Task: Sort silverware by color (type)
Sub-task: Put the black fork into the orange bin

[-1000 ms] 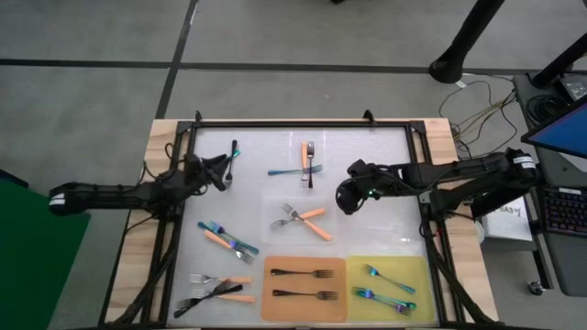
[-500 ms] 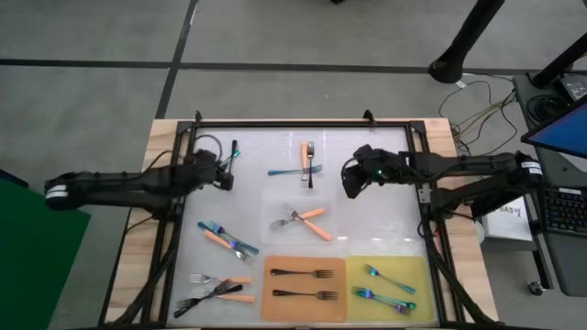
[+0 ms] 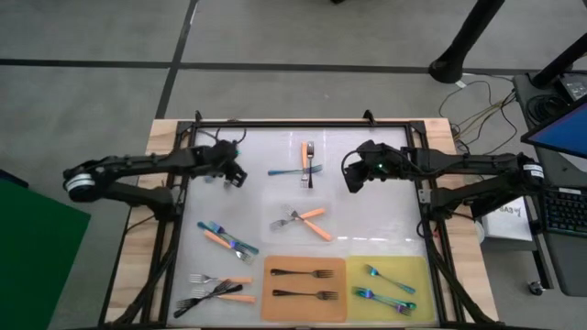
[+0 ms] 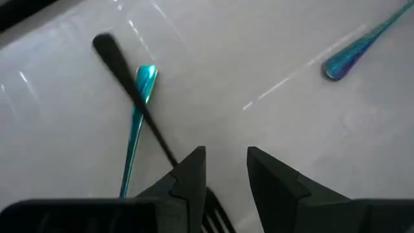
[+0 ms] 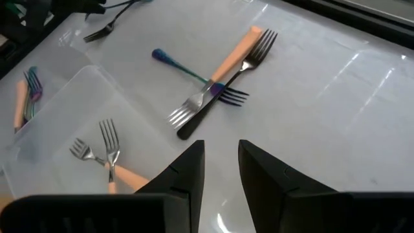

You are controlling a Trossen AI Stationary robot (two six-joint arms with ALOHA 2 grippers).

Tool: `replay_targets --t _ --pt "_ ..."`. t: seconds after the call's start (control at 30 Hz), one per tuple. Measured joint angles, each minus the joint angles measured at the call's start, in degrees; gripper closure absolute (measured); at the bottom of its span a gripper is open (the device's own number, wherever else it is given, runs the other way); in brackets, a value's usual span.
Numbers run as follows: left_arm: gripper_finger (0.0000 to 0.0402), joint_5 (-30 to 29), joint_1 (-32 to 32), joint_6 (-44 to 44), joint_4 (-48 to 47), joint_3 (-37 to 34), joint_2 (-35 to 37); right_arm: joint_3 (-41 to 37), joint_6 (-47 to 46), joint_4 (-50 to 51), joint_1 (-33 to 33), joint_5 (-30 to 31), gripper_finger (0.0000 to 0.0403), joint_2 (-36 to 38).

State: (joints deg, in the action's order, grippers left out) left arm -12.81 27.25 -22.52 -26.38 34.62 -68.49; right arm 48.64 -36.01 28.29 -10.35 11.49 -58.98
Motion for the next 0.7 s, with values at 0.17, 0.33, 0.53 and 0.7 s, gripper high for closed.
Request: replay_targets --t 0.17,0.33,0.53,0.7 --pt "0.0306 3.90 2.17 2.72 -2.18 5.38 -6.05 0.00 0.71 0.15 -0.20 0.02 0.0316 0.04" --pt "0.0306 4.56 2.81 2.44 -8.29 9.01 -12.36 0.00 1.14 0.15 -0.20 0.02 0.0316 0.02" --pt "0.0306 4.56 2.82 -0.78 -11.21 12.00 -17.00 0.00 2.48 0.17 -0.42 -0.01 0.0316 0.02" --pt "0.0306 1.31 3.24 -1.70 -14.31 14.53 -18.96 0.00 3.10 0.17 -1.74 0.02 0.0316 0.02"
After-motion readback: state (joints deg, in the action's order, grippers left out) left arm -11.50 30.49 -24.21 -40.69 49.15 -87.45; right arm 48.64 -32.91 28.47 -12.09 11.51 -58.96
